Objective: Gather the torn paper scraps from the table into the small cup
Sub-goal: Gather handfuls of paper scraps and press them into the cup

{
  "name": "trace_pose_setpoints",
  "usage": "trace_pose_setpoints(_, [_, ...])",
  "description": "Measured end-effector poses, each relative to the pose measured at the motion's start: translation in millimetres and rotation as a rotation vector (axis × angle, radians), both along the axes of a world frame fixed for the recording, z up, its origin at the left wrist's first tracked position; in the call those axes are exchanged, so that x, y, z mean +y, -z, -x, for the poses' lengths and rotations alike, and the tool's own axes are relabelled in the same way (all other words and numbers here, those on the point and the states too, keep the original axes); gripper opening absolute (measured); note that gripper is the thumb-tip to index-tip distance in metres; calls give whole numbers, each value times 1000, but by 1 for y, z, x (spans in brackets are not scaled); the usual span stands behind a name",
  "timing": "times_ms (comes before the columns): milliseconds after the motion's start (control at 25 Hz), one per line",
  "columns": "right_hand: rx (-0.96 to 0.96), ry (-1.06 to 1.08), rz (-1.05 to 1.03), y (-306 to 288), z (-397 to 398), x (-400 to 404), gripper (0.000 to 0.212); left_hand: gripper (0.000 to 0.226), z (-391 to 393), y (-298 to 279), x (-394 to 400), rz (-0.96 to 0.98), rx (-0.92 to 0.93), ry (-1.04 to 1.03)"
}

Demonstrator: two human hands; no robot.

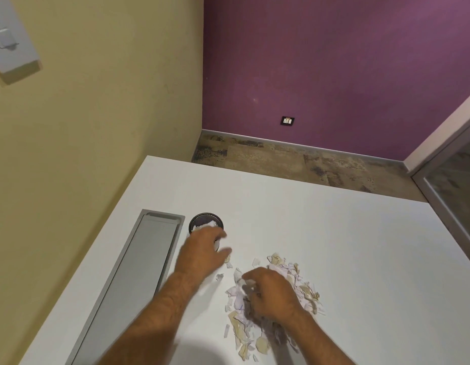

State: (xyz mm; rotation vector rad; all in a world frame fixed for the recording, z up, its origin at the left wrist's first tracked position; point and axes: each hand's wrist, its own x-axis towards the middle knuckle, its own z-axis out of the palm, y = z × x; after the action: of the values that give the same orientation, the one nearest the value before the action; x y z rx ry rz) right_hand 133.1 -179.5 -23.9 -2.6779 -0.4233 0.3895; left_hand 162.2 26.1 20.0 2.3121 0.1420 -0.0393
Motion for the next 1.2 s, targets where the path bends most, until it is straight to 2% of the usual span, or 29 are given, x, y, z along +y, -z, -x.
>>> trace_pose_setpoints(160, [68,-329,225,7,9,0,55,80,59,40,-36,-98,365,236])
trace_pose_setpoints(320, [-3,-368,286,16,16,4,35,101,100,69,-66,-197,456,214])
trace_pose_setpoints(440, [-2,-349,286,21,19,4,28,88,112,82,-77,-248,392,152])
trace_pose_setpoints(640, [-15,-336,234,26,20,3,33,32,118,102,-70,-143,234,76])
trace_pose_setpoints(760, [-23,-283,154,30,21,5,35,11,115,108,-63,-83,201,-6])
trace_pose_setpoints(1040, [85,124,-268,16,9,3,26,4,100,96,-38,3,165,-133])
trace_pose_setpoints(1200, [139,301,-548,-10,-6,9,26,27,86,73,-24,230,109,-269])
